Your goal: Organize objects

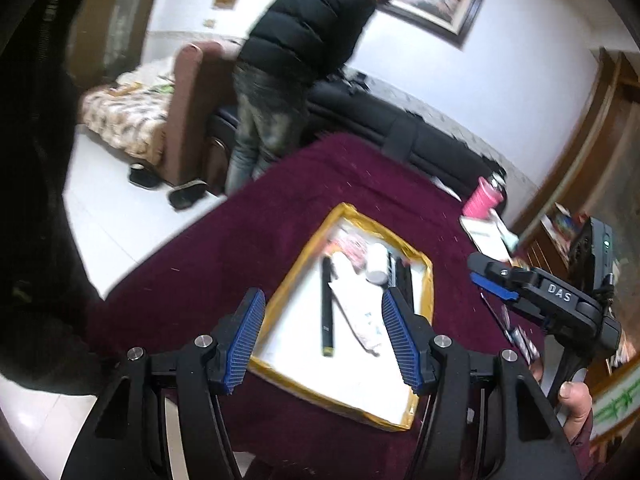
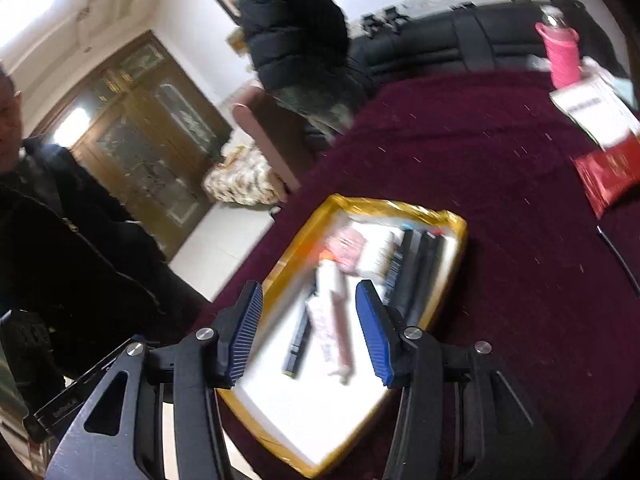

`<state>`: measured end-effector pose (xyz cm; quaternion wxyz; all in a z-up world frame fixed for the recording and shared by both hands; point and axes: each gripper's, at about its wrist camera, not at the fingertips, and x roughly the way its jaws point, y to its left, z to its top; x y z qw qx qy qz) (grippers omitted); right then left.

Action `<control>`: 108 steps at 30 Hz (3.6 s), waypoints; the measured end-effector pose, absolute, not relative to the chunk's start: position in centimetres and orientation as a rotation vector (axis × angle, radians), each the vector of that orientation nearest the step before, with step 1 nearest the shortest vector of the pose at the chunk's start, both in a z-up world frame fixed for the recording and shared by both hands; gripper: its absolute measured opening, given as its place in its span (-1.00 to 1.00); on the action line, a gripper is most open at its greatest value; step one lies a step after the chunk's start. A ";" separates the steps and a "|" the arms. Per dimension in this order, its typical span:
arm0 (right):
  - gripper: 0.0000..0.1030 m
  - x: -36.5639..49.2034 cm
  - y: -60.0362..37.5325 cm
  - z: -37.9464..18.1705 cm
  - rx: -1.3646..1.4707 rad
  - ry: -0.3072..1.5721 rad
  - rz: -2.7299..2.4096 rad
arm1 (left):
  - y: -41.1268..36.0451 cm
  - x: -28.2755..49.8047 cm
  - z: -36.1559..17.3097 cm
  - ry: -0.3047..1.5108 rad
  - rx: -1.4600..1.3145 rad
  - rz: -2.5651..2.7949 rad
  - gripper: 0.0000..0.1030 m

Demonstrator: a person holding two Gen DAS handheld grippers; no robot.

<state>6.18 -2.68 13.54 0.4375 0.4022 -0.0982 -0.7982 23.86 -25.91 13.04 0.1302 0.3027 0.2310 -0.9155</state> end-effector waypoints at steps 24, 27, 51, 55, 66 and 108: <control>0.22 6.6 18.3 18.1 0.928 -0.209 -2.562 | -12.8 13.1 11.9 0.566 1.275 -2.996 0.16; 0.22 6.3 23.9 17.6 0.997 -0.221 -2.690 | -9.2 10.6 11.0 0.570 1.406 -3.041 0.16; 0.21 -9.5 17.7 1.4 1.483 -0.290 -2.203 | -6.1 6.0 5.3 0.459 1.671 -2.863 0.16; 0.22 -9.4 18.0 1.2 1.487 -0.317 -2.202 | -5.9 6.2 5.4 0.369 1.640 -2.859 0.15; 0.23 -4.9 12.5 0.7 1.522 -0.404 -1.898 | -7.0 7.4 5.2 0.366 1.630 -2.833 0.16; 0.22 -3.1 26.7 4.0 1.043 -0.666 -2.415 | 3.3 -0.5 1.6 -0.111 1.755 -2.828 -0.88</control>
